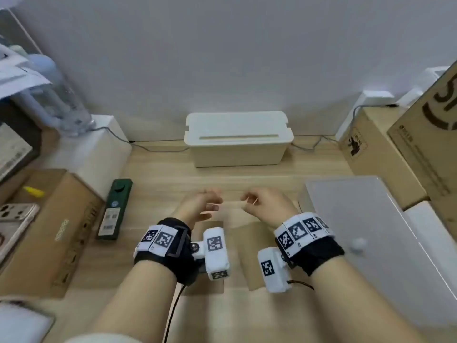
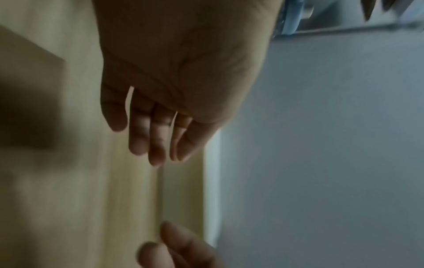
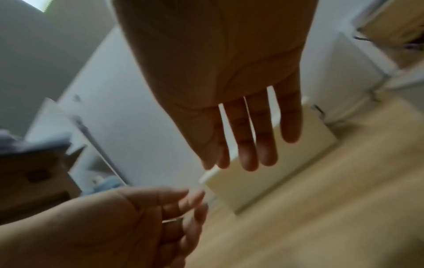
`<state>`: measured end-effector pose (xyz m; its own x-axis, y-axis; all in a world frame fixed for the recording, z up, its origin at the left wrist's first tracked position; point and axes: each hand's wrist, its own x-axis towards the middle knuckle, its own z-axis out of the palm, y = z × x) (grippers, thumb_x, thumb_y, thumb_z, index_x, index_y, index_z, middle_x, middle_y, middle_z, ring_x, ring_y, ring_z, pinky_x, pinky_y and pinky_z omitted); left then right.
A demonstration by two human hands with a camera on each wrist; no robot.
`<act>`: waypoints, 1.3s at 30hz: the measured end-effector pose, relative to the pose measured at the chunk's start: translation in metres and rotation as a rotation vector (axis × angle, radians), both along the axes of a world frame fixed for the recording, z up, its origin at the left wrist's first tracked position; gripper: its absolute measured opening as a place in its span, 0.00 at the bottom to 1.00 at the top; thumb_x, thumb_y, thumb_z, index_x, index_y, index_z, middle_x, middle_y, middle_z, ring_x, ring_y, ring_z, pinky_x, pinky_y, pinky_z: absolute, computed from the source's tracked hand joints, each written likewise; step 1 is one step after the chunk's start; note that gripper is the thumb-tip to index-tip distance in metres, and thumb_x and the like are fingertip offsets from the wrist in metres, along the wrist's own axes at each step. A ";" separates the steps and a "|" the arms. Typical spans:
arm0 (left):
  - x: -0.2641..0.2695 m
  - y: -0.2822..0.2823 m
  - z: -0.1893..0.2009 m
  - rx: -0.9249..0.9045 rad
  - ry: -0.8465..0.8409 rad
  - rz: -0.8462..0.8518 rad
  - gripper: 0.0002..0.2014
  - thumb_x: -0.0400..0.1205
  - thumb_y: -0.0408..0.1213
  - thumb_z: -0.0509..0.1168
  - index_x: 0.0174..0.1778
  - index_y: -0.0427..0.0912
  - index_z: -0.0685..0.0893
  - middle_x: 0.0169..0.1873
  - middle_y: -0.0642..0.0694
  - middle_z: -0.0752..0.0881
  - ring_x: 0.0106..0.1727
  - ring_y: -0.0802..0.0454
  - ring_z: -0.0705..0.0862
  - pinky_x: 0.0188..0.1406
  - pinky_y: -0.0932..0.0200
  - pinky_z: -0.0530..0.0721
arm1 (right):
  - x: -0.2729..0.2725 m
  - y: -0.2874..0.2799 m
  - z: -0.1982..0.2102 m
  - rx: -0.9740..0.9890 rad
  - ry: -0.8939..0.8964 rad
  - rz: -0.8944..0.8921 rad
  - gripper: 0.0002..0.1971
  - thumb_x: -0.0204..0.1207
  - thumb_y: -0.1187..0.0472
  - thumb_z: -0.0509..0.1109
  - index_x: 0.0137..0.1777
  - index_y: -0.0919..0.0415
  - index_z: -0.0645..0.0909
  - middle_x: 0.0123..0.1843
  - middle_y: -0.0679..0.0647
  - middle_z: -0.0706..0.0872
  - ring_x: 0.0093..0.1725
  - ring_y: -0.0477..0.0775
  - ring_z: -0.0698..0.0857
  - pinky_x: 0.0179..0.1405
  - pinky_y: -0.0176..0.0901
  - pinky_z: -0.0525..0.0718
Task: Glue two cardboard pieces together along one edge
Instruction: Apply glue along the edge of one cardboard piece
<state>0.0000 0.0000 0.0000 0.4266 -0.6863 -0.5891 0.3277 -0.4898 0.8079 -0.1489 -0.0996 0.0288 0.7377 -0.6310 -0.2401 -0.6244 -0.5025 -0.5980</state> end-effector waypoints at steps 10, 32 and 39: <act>-0.035 0.026 -0.077 0.748 -0.736 -0.365 0.52 0.54 0.51 0.80 0.70 0.50 0.56 0.64 0.44 0.63 0.68 0.42 0.62 0.62 0.41 0.76 | -0.029 0.039 -0.117 -0.072 0.594 0.064 0.49 0.56 0.44 0.77 0.74 0.37 0.50 0.76 0.59 0.53 0.70 0.64 0.61 0.65 0.61 0.71; -0.043 0.014 -0.092 0.607 -0.784 -0.289 0.49 0.58 0.50 0.79 0.72 0.56 0.57 0.72 0.44 0.60 0.71 0.38 0.61 0.63 0.37 0.72 | -0.149 0.028 -0.059 -0.337 -0.611 -1.333 0.32 0.58 0.61 0.80 0.61 0.61 0.71 0.56 0.61 0.73 0.52 0.58 0.74 0.59 0.49 0.73; -0.046 0.012 -0.092 0.611 -0.804 -0.272 0.49 0.59 0.49 0.79 0.72 0.55 0.57 0.72 0.43 0.60 0.71 0.38 0.62 0.63 0.37 0.72 | -0.163 0.003 -0.082 -0.222 -0.190 -1.237 0.15 0.65 0.56 0.74 0.50 0.62 0.82 0.55 0.65 0.80 0.54 0.66 0.80 0.60 0.56 0.76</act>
<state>-0.0463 0.0121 -0.0921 0.7226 -0.4986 -0.4788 -0.3790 -0.8650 0.3288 -0.3120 -0.0962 -0.0530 -0.3596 -0.9331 0.0033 -0.6606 0.2520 -0.7072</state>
